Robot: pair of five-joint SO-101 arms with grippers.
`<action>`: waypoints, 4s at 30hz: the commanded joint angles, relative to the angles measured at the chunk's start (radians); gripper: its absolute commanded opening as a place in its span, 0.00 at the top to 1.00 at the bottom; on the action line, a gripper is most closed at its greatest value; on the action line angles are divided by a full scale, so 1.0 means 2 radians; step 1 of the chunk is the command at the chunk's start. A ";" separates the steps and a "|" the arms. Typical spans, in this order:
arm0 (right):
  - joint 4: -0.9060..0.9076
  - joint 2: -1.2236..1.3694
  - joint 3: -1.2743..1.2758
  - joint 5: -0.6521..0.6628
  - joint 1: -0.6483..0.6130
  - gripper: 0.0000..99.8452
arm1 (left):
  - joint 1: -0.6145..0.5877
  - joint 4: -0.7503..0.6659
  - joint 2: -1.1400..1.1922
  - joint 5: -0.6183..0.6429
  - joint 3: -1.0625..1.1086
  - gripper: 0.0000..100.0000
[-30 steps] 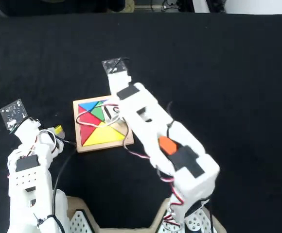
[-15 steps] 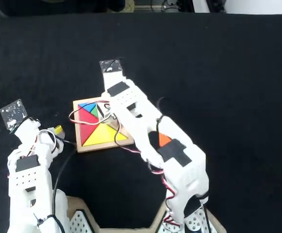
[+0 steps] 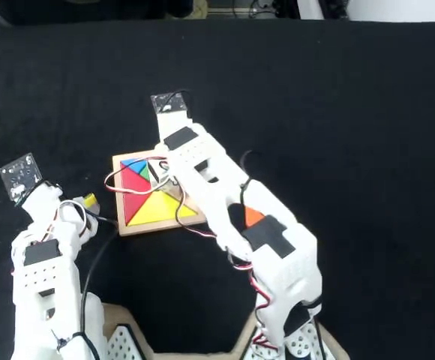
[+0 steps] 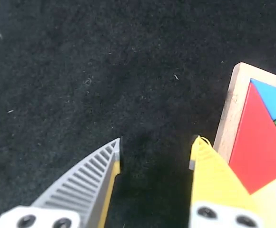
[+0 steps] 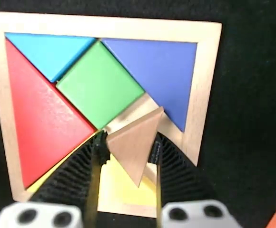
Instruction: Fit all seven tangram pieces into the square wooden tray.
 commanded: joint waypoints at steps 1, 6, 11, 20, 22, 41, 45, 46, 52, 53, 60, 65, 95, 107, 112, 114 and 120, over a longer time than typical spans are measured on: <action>0.005 -0.003 -0.026 -0.008 -0.007 0.95 | -0.003 -0.002 -0.008 0.005 -0.010 0.76; 0.005 -0.003 -0.027 0.008 -0.007 0.95 | -0.003 -0.002 -0.008 0.005 -0.010 0.75; 0.005 -0.003 -0.027 0.129 -0.004 0.95 | 0.010 -0.002 -0.008 0.005 -0.010 0.75; 0.005 -0.003 -0.026 0.153 -0.003 0.95 | 0.010 -0.002 -0.008 0.005 -0.010 0.75; 0.005 -0.003 -0.026 0.158 -0.002 0.95 | 0.010 -0.002 -0.008 0.005 -0.010 0.75; 0.041 -0.001 -0.051 0.143 -0.009 0.83 | 0.011 -0.002 -0.008 0.005 -0.010 0.75; 0.044 -0.010 -0.051 0.145 -0.001 0.83 | 0.011 -0.002 -0.008 0.005 -0.010 0.75; 0.045 -0.017 -0.047 0.153 0.008 0.83 | 0.011 -0.002 -0.008 0.005 -0.010 0.75; 0.066 -0.044 -0.026 0.168 0.020 0.91 | 0.012 -0.002 -0.008 0.005 -0.010 0.75; 0.060 -0.042 -0.022 0.168 0.015 0.91 | 0.012 -0.002 -0.008 0.005 -0.010 0.75; 0.054 -0.009 -0.040 0.167 0.009 0.91 | 0.012 -0.002 -0.008 0.005 -0.010 0.75; 0.054 0.010 -0.043 0.170 0.007 0.91 | 0.012 -0.002 -0.008 0.005 -0.010 0.75; 0.153 -0.162 -0.044 0.203 0.082 0.92 | 0.012 -0.002 -0.008 0.005 -0.010 0.75; 0.094 -0.359 0.249 0.309 0.218 0.91 | 0.013 -0.002 -0.008 0.004 -0.010 0.75; 0.051 -0.338 0.306 0.384 0.220 0.92 | 0.026 -0.002 -0.008 0.004 -0.009 0.75; 0.051 -0.338 0.316 0.430 0.220 0.92 | 0.030 -0.002 -0.008 -0.008 -0.009 0.75; 0.047 -0.352 0.366 0.534 0.220 0.92 | 0.031 -0.002 -0.008 -0.021 -0.008 0.75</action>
